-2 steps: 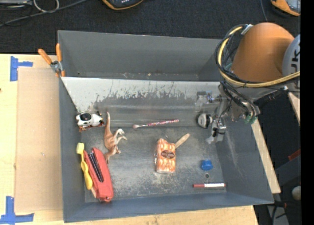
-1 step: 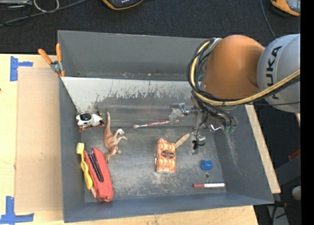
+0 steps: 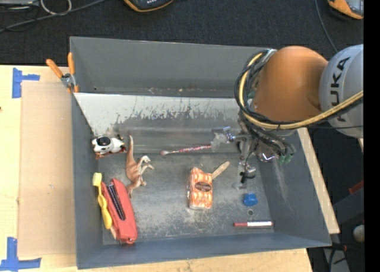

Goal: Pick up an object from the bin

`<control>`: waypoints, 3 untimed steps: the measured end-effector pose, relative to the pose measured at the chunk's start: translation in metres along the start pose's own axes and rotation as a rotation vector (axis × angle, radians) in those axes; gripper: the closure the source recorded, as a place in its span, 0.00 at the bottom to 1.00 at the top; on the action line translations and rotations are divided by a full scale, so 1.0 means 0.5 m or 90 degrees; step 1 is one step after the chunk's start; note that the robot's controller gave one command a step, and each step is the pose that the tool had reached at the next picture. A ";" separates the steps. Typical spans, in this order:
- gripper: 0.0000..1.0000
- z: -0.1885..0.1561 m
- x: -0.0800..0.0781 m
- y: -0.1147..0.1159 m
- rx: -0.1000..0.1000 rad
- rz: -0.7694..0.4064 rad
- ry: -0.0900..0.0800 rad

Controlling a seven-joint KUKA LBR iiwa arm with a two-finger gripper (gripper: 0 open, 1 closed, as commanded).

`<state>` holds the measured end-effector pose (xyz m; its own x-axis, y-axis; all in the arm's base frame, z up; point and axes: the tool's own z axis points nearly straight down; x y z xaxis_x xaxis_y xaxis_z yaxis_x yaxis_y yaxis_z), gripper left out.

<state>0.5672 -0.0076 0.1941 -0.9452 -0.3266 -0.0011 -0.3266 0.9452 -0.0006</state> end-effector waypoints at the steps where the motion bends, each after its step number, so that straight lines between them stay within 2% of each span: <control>1: 0.00 0.013 -0.009 0.116 -0.003 0.124 0.002; 2: 0.00 0.074 0.002 0.110 0.000 0.039 0.002; 3: 0.00 0.154 0.086 0.074 -0.003 0.045 0.003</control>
Offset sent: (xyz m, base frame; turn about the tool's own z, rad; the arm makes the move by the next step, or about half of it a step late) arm -0.0183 0.0509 -0.0360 0.0602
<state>0.5146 0.0135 0.1169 -0.9661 -0.2583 0.0036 -0.2582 0.9661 0.0048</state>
